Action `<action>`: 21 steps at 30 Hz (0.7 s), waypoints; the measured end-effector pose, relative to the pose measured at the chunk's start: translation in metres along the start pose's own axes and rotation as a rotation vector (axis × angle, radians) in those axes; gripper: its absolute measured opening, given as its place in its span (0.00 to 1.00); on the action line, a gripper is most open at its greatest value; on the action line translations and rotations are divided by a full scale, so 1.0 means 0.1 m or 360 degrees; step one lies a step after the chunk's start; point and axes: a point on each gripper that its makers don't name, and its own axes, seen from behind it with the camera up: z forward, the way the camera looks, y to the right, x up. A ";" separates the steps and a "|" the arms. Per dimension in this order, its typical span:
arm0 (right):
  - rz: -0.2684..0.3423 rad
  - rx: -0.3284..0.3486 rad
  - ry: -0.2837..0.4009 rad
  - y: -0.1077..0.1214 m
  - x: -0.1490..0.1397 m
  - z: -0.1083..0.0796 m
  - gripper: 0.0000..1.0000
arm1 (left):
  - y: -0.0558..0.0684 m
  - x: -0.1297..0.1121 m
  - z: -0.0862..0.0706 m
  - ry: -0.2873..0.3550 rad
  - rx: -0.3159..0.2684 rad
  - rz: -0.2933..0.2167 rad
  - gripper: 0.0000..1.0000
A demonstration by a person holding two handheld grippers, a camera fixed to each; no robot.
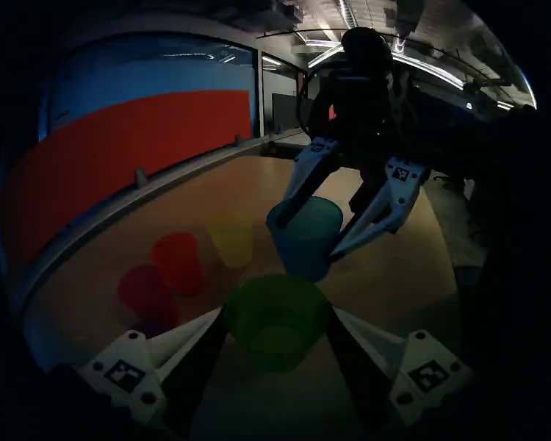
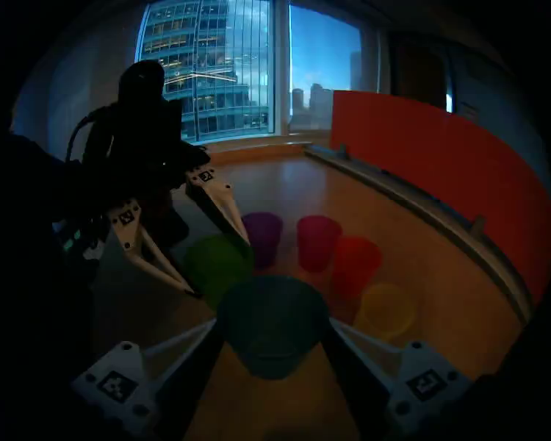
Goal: Pour water
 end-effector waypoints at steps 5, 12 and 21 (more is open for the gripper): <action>-0.0011 0.0008 -0.0050 -0.01 -0.15 0.08 0.91 | 0.02 -0.10 0.07 -0.0029 -0.0019 -0.0005 0.89; -0.0017 0.0025 -0.0101 -0.05 -0.32 0.16 0.91 | 0.03 -0.20 0.14 -0.0057 -0.0040 -0.0019 0.89; -0.0025 0.0026 -0.0129 -0.07 -0.43 0.21 0.91 | 0.03 -0.30 0.16 -0.0075 -0.0053 -0.0038 0.88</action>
